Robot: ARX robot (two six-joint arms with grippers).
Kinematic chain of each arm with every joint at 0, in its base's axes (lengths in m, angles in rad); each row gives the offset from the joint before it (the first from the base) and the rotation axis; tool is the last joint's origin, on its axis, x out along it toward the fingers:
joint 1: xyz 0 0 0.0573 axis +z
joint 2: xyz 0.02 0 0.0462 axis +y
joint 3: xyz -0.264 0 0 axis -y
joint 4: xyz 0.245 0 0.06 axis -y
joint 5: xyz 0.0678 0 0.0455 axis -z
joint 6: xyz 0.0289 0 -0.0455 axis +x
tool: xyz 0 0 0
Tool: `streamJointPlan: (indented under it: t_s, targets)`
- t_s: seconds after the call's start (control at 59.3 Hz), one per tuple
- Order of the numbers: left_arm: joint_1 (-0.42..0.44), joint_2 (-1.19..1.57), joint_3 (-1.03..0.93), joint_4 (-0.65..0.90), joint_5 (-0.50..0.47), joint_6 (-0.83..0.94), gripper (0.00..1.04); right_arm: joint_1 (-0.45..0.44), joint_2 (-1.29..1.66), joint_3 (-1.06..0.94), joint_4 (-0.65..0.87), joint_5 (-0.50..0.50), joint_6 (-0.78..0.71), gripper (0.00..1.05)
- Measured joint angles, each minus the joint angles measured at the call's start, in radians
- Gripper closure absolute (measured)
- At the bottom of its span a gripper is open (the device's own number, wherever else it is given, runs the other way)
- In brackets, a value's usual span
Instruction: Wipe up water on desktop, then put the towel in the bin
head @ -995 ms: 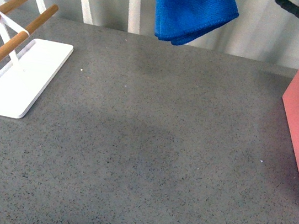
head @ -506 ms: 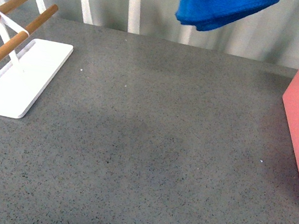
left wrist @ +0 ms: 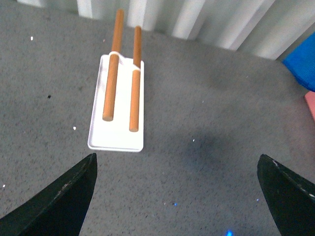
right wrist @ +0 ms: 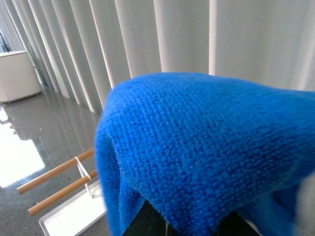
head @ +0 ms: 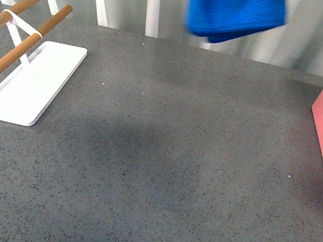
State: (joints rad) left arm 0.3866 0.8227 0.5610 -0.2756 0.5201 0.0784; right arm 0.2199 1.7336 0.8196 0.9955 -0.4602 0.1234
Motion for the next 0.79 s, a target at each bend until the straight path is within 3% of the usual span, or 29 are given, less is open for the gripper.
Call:
streamJointPlan:
  t_s: [0.118, 0.236, 0.32, 0.624, 0.792]
  targets:
    - [0.120, -0.085, -0.020, -0.073, 0.051, 0.037, 0.07, -0.023, 0.016, -0.002, 0.000, 0.039, 0.001, 1.01]
    - [0.090, -0.238, -0.236, 0.386, -0.059, -0.034, 0.27, -0.007, 0.015, -0.003, 0.000, 0.037, -0.002, 1.01]
    - [0.038, -0.306, -0.327, 0.542, -0.106, -0.055, 0.42, 0.003, 0.015, -0.006, -0.003, 0.035, -0.004, 1.01]
    - [-0.161, -0.467, -0.446, 0.516, -0.304, -0.076, 1.01, -0.003, 0.011, -0.016, -0.032, 0.043, -0.012, 1.01]
    - [-0.231, -0.530, -0.481, 0.486, -0.371, -0.080, 1.01, -0.003, -0.007, -0.026, -0.049, 0.047, -0.016, 1.01]
